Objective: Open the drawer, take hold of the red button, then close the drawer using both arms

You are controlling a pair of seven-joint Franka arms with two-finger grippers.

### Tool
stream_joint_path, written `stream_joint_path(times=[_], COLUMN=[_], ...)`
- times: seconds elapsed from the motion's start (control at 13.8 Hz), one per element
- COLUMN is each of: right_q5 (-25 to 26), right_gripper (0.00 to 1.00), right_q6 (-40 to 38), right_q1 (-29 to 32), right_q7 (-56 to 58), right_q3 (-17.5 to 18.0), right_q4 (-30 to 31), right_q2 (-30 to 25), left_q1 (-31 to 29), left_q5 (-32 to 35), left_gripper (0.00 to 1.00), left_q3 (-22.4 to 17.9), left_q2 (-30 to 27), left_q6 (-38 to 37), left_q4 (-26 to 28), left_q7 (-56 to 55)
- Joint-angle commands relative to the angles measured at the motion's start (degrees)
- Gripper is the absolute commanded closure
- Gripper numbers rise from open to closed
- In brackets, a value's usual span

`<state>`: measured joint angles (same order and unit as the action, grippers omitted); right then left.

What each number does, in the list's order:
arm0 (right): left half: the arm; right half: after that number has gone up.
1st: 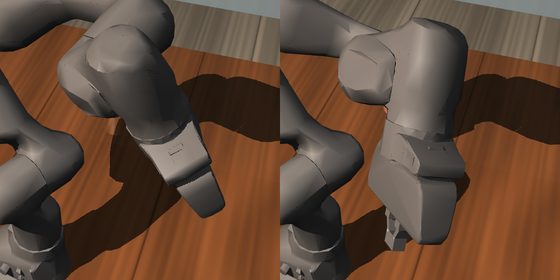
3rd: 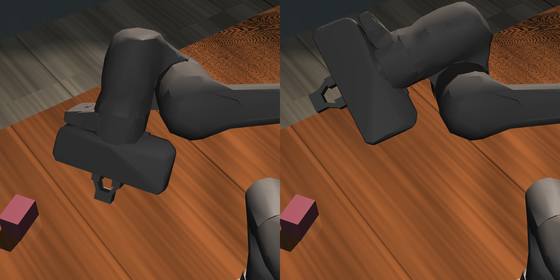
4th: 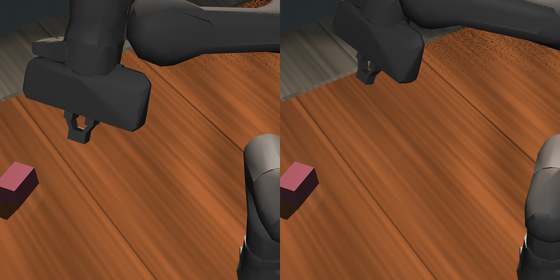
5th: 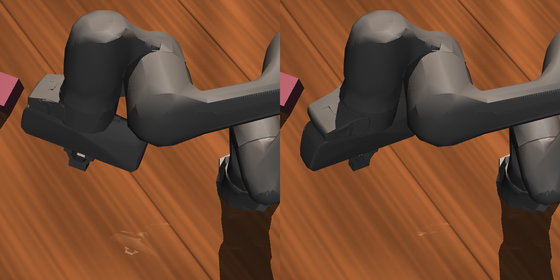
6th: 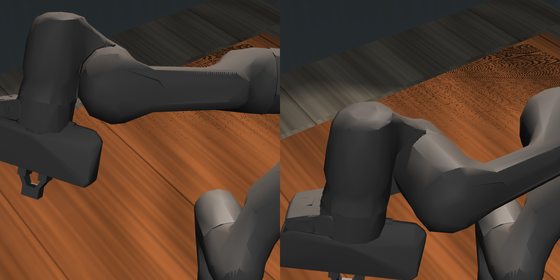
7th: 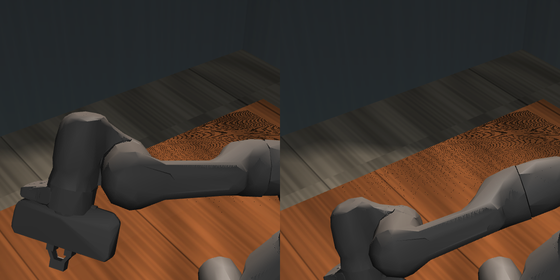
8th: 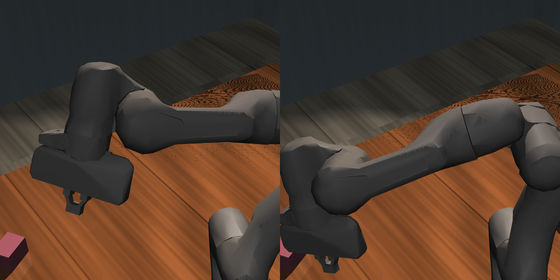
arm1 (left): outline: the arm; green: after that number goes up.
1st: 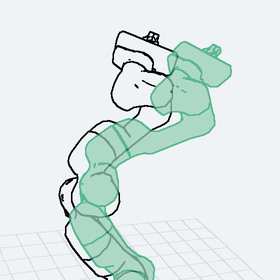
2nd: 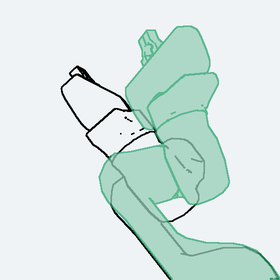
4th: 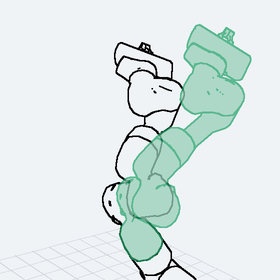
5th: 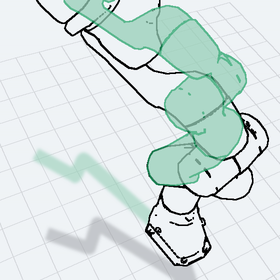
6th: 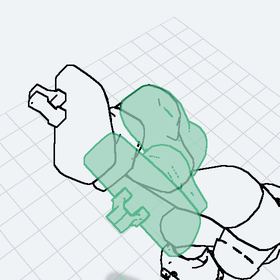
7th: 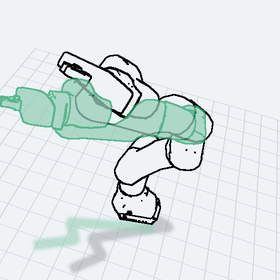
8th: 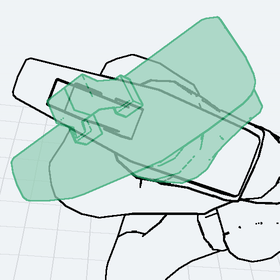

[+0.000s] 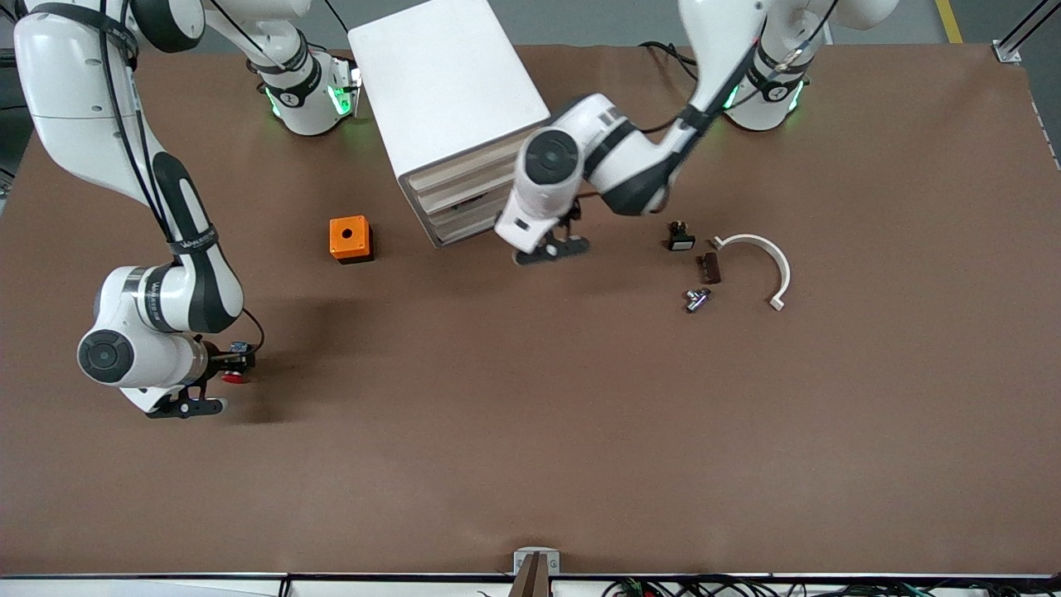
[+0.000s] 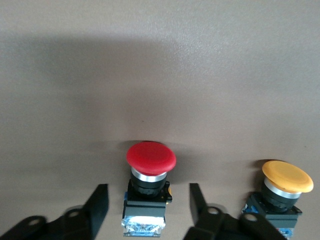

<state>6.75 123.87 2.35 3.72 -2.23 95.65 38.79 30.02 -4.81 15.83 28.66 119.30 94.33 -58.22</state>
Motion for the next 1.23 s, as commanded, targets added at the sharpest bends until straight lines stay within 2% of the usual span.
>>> stream_joint_path(times=[0.0, 0.29, 0.43, 0.65, 0.8, 1.16], right_q5=[1.2, 0.5, -0.6, -0.7, -0.8, -0.9], right_gripper=[0.0, 0.0, 0.0, 0.0, 0.0, 0.0], right_q6=[-3.4, -8.2, -9.4, -15.5, -18.2, -24.8], right_q1=[0.0, -1.6, -2.6, -4.3, -4.5, -4.5], right_q7=[-1.0, -1.1, -1.1, -1.1, -1.1, -1.1], right_q3=[0.6, 1.0, 1.3, 1.3, 1.4, 1.5], right_q4=[-1.3, -1.8, -1.8, -1.9, -2.0, -2.0], right_q2=[-1.8, -9.5, -13.8, -19.4, -22.6, -30.0], left_q1=[-9.9, -21.8, -27.2, -34.0, -35.9, -35.7], left_q5=[4.5, 7.1, 7.1, 7.1, 7.1, 7.0], left_gripper=[0.0, 0.0, 0.0, 0.0, 0.0, 0.0], left_q3=[0.8, 0.9, 0.8, 0.8, 0.8, 0.6], left_q2=[-3.3, -6.6, -9.7, -14.1, -16.3, -21.4], left_q6=[-2.1, -9.7, -13.1, -18.1, -20.6, -26.0], left_q4=[-2.4, -8.4, -9.0, -9.0, -9.1, -8.8], left_q7=[1.3, 10.8, 18.5, 30.7, 34.8, 36.5])
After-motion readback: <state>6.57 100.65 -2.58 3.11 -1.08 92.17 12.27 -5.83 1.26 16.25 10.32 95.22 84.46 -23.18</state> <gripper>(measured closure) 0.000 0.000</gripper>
